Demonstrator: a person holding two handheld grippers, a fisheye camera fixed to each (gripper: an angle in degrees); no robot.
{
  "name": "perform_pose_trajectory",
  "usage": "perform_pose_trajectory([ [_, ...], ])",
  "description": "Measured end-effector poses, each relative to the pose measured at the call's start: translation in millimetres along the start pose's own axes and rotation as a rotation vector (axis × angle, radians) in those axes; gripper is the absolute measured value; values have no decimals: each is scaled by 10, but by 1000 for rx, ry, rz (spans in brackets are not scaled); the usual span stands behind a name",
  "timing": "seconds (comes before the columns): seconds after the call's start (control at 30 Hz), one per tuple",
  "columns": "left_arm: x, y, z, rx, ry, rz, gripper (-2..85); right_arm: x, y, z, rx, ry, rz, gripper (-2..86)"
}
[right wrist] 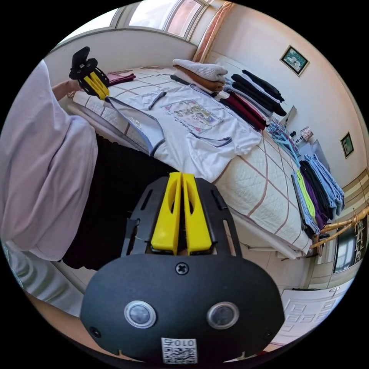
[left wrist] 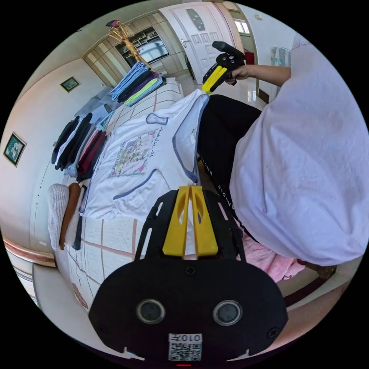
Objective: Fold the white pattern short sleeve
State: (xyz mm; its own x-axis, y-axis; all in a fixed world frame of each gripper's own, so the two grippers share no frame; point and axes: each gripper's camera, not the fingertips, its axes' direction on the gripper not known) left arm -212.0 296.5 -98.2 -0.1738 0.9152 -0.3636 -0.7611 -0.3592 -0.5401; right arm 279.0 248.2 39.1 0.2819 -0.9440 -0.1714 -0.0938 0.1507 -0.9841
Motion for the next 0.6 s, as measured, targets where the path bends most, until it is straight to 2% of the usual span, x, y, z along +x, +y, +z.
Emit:
perform_pose_trajectory([
  [0.6,-58,-120,157,-121,175,141,-2,-329,216,-591,-25,-73,-32,11],
])
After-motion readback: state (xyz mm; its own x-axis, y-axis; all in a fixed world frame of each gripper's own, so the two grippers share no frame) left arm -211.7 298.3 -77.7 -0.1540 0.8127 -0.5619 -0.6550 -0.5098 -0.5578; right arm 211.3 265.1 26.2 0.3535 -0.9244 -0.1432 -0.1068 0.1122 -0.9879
